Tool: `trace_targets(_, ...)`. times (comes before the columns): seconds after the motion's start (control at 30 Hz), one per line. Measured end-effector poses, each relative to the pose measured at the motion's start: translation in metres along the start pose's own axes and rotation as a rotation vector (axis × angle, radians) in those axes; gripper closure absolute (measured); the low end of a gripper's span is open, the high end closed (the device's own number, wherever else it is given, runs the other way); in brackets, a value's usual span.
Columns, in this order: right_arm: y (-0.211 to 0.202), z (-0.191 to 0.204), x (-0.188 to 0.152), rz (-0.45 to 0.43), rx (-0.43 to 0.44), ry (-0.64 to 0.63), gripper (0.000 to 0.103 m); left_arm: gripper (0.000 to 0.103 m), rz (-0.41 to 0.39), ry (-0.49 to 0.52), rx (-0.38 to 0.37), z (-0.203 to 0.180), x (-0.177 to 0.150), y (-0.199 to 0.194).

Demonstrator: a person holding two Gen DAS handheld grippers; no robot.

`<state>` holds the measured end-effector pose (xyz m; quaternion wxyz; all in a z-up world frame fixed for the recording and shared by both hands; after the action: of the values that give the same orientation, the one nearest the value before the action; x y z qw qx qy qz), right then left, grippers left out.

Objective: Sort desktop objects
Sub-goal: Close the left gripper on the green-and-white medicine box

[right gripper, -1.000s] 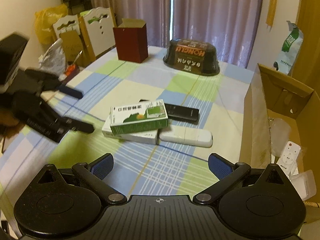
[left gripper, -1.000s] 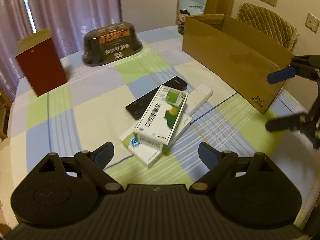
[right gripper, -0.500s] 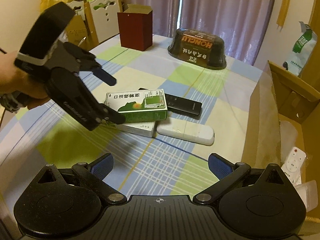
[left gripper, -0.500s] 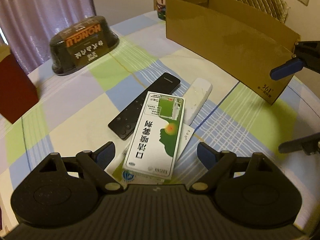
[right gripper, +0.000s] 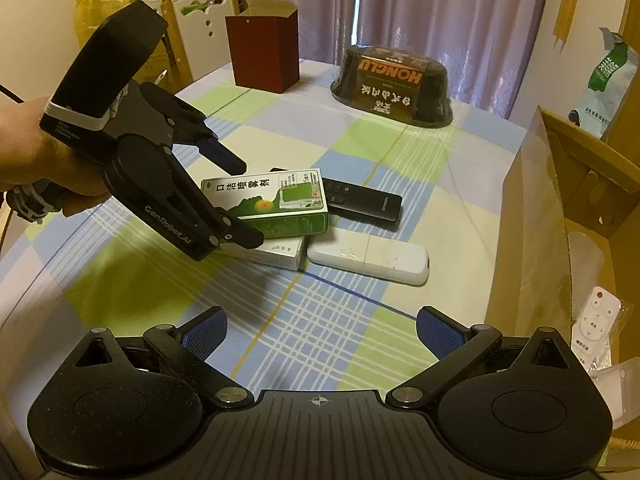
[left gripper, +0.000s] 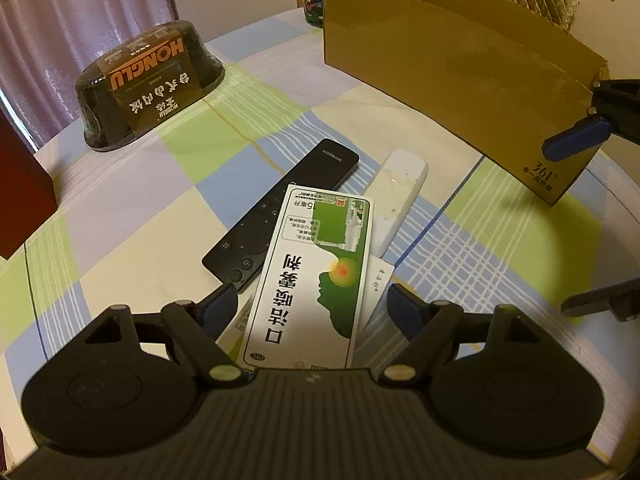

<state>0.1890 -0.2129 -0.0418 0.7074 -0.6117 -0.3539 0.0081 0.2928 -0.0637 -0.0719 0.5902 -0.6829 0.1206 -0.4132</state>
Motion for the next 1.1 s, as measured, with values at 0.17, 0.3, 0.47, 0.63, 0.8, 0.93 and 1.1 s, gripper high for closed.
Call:
trace_targets(0.17, 0.000, 0.001, 0.000, 0.002, -0.003, 0.001, 0.000, 0.030, 0.004, 0.006, -0.004, 0.000, 0.002, 0.003)
trace_targets(0.3, 0.000, 0.001, -0.001, 0.003, -0.006, 0.002, 0.000, 0.044, 0.010, 0.005, -0.003, 0.001, 0.003, 0.006)
trace_targets(0.47, 0.001, 0.000, -0.002, -0.003, -0.009, 0.000, 0.000, 0.048, 0.014, 0.003, -0.004, 0.002, 0.004, 0.009)
trace_targets(0.63, 0.003, 0.000, -0.001, -0.001, -0.007, -0.011, 0.000, 0.052, -0.014, -0.015, 0.009, 0.003, -0.002, -0.004)
trace_targets(0.8, 0.011, 0.008, 0.006, 0.008, 0.006, -0.067, 0.000, 0.053, -0.039, -0.069, 0.044, 0.011, -0.020, -0.028)
trace_targets(0.93, 0.019, 0.017, 0.014, 0.019, 0.019, -0.124, 0.000, 0.053, -0.047, -0.128, 0.079, 0.019, -0.043, -0.045)
trace_targets(1.1, 0.029, 0.028, 0.025, 0.033, 0.036, -0.196, 0.000, 0.053, -0.047, -0.218, 0.108, 0.025, -0.079, -0.060)
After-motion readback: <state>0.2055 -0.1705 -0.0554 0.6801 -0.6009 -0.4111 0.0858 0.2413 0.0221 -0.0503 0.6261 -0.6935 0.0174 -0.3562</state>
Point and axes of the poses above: each gripper's, at about its wrist camera, not at the fingertips, and y roughly the way its jaws point, z to its left, x to its top, the point moved 2 cm from there along y, roughly the way its jaws point, and after that the axes turned 7 degrees about z, right-handed, at the moved point
